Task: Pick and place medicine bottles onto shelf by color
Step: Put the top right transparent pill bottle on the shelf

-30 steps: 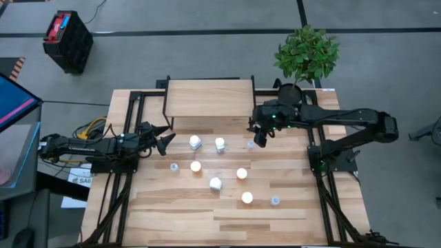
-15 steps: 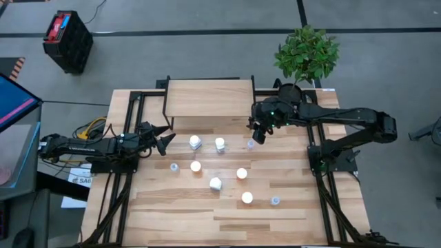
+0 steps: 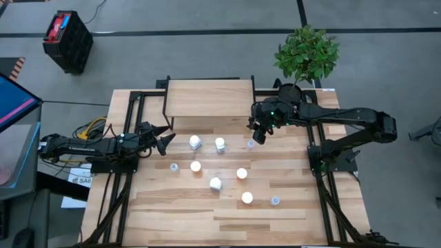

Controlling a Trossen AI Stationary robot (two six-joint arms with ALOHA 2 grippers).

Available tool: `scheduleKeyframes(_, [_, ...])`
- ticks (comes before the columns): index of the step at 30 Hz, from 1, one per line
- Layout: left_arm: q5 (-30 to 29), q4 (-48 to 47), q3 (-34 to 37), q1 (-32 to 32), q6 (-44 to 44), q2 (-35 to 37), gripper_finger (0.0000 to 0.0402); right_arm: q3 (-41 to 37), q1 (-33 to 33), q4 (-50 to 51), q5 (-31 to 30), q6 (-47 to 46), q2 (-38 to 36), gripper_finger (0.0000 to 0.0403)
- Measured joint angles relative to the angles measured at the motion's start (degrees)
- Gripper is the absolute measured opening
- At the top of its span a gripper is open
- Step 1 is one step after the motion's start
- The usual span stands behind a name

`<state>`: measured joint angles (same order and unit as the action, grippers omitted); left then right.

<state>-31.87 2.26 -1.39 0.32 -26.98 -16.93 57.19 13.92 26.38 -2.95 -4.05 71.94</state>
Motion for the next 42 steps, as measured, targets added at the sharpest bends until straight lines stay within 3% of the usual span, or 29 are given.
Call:
scheduleKeyframes(24, [0.01,0.0,-0.02,0.0,0.0,0.0,0.0267,0.0,0.12,0.02,-0.02,-0.01,0.55,0.016])
scheduleKeyframes(33, [-0.01,0.0,0.0,0.0,-0.02,0.0,0.0267,-0.09,-0.94,9.92,-0.05,-0.03,4.07,0.0156])
scheduleKeyframes(42, [0.01,0.0,-0.01,0.0,-0.01,-0.02,0.0267,-0.07,-5.98,14.31,0.03,-0.03,4.28,0.0155])
